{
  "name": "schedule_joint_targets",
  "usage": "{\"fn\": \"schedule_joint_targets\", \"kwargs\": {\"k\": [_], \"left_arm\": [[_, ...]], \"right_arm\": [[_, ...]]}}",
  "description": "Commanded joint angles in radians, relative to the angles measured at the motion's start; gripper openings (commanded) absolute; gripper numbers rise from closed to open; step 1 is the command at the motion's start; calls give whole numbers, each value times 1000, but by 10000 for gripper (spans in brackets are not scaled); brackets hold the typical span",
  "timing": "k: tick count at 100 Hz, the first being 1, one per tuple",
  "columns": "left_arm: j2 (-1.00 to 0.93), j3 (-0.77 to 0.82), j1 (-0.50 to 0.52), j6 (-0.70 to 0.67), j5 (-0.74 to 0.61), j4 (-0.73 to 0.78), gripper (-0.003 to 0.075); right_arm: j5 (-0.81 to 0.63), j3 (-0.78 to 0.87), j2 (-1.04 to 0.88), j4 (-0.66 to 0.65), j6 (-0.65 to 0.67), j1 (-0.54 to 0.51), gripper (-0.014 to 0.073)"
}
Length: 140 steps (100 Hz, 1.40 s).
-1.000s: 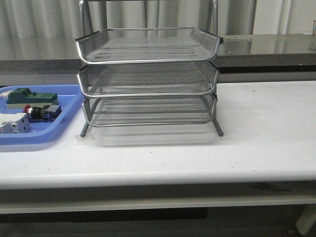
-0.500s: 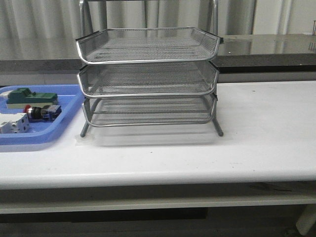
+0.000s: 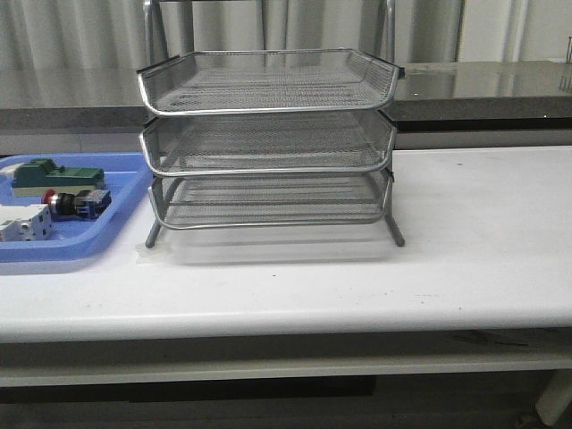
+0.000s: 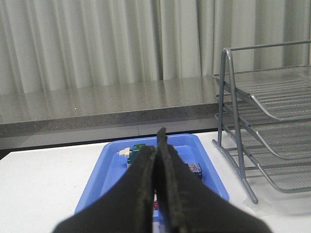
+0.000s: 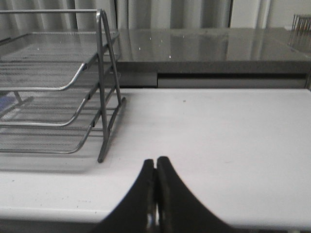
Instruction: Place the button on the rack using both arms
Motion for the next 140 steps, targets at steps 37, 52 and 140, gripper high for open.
{"fn": "schedule_joint_targets", "kwargs": {"k": [37,52,140], "left_arm": [[-32,33,1,-9,-72,-1,-20],[-32,33,1,-9,-72,-1,-20],[-32,33,1,-9,-72,-1,-20]], "right_arm": [[300,-450,505,144,-2,2,-56],[291,-501,664,309,-2,2,-56],[145,-533,1130,1222,-552,2,396]]}}
